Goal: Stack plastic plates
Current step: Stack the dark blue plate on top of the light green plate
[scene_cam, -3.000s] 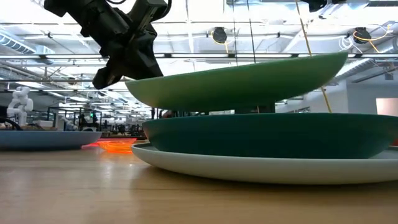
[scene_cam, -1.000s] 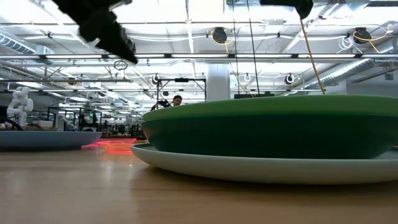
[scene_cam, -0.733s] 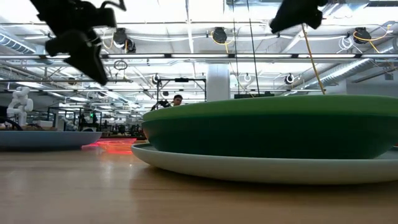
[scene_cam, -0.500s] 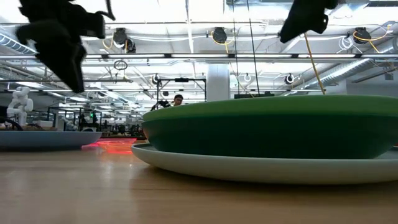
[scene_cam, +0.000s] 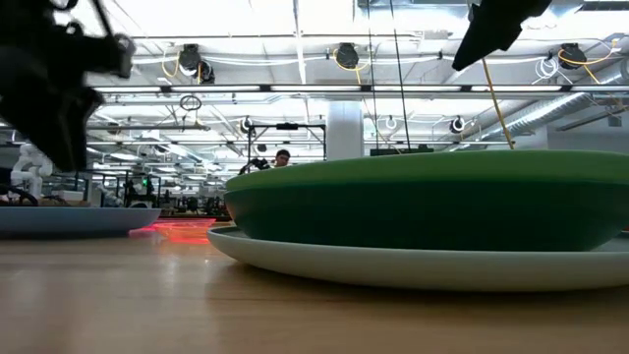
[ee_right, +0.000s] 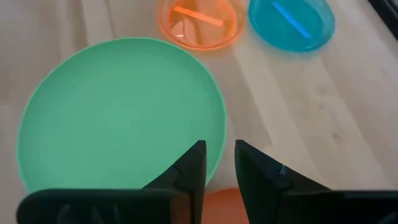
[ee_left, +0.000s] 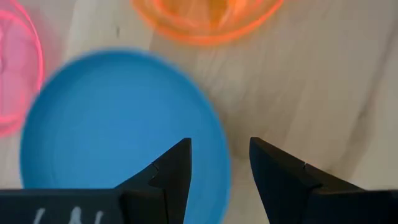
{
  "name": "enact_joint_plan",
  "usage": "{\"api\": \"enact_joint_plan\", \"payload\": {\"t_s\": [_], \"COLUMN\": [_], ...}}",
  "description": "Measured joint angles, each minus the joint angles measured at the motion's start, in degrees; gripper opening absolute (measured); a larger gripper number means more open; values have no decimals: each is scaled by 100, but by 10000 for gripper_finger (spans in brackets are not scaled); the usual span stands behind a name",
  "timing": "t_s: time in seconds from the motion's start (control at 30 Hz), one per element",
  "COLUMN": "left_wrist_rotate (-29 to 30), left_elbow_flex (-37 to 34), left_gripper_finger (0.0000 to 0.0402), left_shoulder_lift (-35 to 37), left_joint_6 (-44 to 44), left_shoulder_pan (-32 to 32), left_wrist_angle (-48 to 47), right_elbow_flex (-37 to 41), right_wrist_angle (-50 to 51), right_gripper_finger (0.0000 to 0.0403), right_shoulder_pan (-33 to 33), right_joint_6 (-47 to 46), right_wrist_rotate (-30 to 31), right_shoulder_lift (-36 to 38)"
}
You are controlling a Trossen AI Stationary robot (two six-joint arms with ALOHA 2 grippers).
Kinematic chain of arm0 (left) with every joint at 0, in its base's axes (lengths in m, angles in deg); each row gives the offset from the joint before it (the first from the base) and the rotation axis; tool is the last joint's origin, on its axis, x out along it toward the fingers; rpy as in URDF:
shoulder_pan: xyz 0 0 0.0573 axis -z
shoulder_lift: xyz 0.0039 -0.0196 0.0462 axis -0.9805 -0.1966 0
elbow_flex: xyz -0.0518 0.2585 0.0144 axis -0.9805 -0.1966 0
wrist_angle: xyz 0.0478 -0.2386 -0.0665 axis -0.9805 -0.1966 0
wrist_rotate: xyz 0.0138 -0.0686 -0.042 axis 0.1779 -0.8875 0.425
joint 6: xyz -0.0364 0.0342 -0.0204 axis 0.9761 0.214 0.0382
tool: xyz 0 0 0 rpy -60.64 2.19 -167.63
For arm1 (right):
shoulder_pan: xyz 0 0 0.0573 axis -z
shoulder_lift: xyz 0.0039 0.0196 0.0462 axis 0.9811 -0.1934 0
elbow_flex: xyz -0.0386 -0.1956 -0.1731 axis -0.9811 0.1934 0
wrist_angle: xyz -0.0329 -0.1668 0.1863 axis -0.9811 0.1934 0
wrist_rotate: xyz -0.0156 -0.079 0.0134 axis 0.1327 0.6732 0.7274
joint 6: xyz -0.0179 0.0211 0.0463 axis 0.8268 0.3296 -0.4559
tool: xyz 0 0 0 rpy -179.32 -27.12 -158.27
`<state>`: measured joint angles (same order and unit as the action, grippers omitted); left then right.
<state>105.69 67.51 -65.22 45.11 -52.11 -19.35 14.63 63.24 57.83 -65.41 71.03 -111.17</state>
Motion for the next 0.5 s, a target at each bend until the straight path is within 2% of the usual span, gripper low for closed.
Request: {"api": "enact_joint_plan", "payload": {"t_s": [0.23, 0.5], "left_wrist_rotate": [-14, 25], "left_elbow_flex": [-644, -1007], "left_gripper_finger": [168, 168], "left_shoulder_lift": [-1, -1], "left_joint_6": [155, 391], "left_shoulder_pan": [58, 58], "left_wrist_angle": [852, 904], "right_elbow_flex": [0, 0], "right_wrist_angle": [-25, -32], "right_gripper_finger": [77, 77], "right_shoulder_pan": [-216, -236], "right_joint_6": [121, 152], "right_wrist_rotate": [569, 631], "right_shoulder_lift": [0, 2]}}
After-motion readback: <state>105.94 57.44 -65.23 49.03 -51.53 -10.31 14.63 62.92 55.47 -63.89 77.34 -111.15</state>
